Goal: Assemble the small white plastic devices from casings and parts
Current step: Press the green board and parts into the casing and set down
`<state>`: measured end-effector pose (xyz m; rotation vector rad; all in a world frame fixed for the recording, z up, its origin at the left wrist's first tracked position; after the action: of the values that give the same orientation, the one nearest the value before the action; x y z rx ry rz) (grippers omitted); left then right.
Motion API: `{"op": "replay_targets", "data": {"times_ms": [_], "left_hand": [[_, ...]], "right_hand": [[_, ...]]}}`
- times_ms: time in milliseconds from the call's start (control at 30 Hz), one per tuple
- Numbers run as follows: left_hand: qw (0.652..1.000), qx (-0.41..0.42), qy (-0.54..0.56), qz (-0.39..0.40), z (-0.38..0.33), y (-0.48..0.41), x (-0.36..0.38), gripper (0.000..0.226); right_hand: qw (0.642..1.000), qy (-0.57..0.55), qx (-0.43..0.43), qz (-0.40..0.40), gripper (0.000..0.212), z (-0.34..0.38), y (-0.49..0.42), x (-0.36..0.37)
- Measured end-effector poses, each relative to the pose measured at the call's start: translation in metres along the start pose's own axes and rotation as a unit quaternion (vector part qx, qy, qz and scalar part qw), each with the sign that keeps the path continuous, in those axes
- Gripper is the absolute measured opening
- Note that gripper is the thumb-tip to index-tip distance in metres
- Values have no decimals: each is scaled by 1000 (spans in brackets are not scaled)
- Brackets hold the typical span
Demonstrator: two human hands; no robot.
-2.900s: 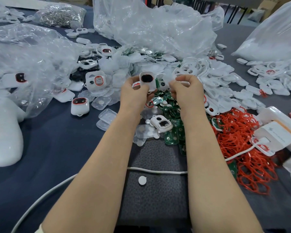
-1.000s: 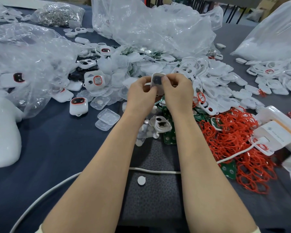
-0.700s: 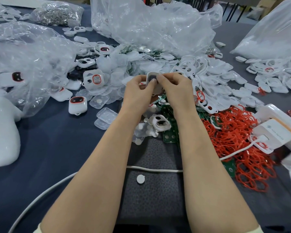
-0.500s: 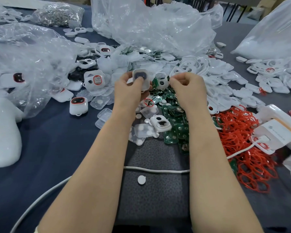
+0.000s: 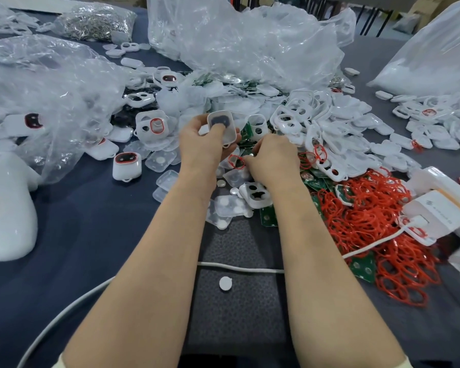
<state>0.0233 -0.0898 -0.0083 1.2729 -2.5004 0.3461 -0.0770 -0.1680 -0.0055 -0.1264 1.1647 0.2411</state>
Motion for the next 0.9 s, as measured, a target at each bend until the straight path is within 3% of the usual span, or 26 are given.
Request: {"op": "replay_targets", "data": {"times_ms": [167, 300, 400, 500, 600, 700, 900], "left_hand": [[1000, -2, 4, -5, 1, 0, 0, 14], [1000, 1, 2, 5, 1, 1, 1, 8], [1000, -10, -1, 12, 3, 2, 2, 5], [1000, 2, -22, 14, 2, 1, 2, 9], [997, 27, -69, 27, 0, 0, 2, 7], [995, 52, -83, 33, -2, 1, 1, 9], [998, 16, -45, 31, 0, 3, 2, 15]], "right_hand": [[989, -151, -3, 9, 22, -9, -1, -9], [960, -280, 10, -25, 22, -20, -4, -19], [934, -354, 5, -41, 9, -21, -3, -23], [892, -452, 7, -3, 11, -20, -2, -24], [821, -566, 12, 72, 18, -18, -2, -23], [789, -605, 18, 106, 15, -17, -2, -20], [779, -614, 14, 126, 19, -15, -2, -18]]}}
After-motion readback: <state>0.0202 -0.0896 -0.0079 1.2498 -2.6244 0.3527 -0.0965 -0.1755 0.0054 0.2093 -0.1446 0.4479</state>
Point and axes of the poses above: each hand's wrist, its own y-axis away from the middle knuckle, its own x-axis out of the palm, z = x × y, the point moved 5 cm from there along -y, towards the middle knuckle, and after that the axes turned 12 degrees about x, right-handed, at the moved point
